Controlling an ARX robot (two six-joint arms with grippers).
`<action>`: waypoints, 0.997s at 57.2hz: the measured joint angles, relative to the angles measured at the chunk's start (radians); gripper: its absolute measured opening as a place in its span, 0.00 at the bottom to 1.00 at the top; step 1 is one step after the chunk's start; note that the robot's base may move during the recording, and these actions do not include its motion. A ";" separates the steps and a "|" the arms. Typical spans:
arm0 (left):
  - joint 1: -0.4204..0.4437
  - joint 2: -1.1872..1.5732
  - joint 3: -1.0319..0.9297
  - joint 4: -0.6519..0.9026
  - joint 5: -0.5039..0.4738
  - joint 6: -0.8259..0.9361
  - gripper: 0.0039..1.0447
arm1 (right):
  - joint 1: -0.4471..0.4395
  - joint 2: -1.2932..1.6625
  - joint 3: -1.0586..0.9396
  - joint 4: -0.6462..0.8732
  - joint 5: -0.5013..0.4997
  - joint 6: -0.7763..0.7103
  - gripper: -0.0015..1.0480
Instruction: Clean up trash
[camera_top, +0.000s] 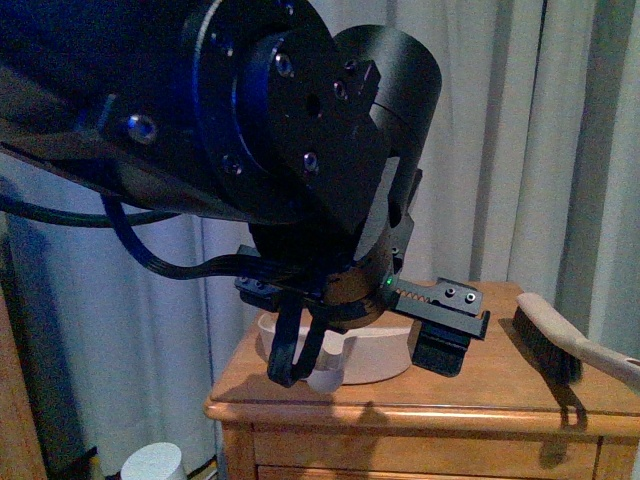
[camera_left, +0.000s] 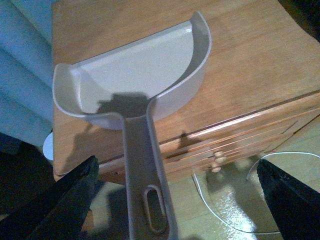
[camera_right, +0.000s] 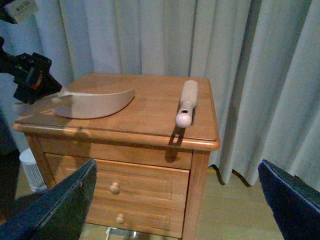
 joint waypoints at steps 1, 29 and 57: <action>0.000 0.006 0.006 -0.002 0.002 0.003 0.93 | 0.000 0.000 0.000 0.000 0.000 0.000 0.93; 0.042 0.146 0.147 -0.036 0.024 0.139 0.93 | 0.000 0.000 0.000 0.000 0.000 0.000 0.93; 0.096 0.199 0.147 -0.040 0.027 0.149 0.93 | 0.000 0.000 0.000 0.000 0.000 0.000 0.93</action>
